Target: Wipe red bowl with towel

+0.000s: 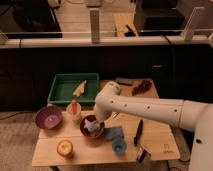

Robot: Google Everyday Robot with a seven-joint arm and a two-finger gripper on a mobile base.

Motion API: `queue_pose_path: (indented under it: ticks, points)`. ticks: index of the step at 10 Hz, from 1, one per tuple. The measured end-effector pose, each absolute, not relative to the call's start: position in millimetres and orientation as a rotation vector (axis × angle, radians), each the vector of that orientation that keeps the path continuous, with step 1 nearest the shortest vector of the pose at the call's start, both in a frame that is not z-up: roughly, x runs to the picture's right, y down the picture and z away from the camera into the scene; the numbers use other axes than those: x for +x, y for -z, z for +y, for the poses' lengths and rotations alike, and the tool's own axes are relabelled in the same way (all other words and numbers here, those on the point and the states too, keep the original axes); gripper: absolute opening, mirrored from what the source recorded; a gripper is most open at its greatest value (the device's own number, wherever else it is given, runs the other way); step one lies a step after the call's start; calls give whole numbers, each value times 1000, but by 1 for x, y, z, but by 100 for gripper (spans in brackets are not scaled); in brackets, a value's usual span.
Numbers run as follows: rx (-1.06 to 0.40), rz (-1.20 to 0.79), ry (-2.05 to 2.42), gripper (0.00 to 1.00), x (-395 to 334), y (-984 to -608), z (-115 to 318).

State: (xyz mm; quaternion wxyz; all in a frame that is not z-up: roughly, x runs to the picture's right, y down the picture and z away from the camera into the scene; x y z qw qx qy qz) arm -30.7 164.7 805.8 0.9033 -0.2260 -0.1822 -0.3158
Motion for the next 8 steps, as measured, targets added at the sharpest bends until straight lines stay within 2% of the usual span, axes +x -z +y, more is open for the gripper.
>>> queue_pose_path:
  ticks: [4,8]
  points:
    - [-475,-401,629,0,-18,-784,195]
    - [-457,-468,733,0,-58,-755,207]
